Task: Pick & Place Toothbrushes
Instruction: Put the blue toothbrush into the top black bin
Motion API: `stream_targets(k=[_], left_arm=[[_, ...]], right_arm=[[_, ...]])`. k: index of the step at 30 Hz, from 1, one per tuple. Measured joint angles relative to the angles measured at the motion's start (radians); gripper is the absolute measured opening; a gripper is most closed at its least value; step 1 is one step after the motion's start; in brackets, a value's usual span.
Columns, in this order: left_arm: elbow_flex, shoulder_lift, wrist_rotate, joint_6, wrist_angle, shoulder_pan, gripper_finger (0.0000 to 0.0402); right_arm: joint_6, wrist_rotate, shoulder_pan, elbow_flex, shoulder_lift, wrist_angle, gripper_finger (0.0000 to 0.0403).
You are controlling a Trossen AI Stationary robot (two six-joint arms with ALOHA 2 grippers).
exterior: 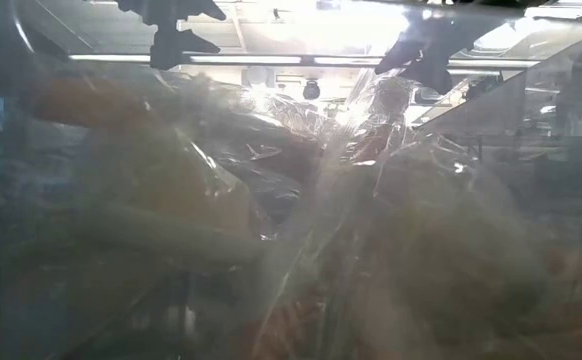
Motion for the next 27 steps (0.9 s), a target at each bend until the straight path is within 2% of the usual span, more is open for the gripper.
stream_targets(k=[8,16,27], left_arm=[[0.000,0.010,-0.073,0.000,0.024,0.001,0.0216],[0.000,0.008,-0.035,-0.008,0.024,0.000,0.0216],[0.000,0.008,-0.043,-0.035,0.024,0.000,0.0216]], right_arm=[[0.000,0.000,0.000,0.000,0.000,0.000,0.0215],[0.000,-0.001,0.000,0.000,0.000,0.000,0.0215],[0.000,-0.001,0.000,0.000,0.000,0.000,0.0215]])
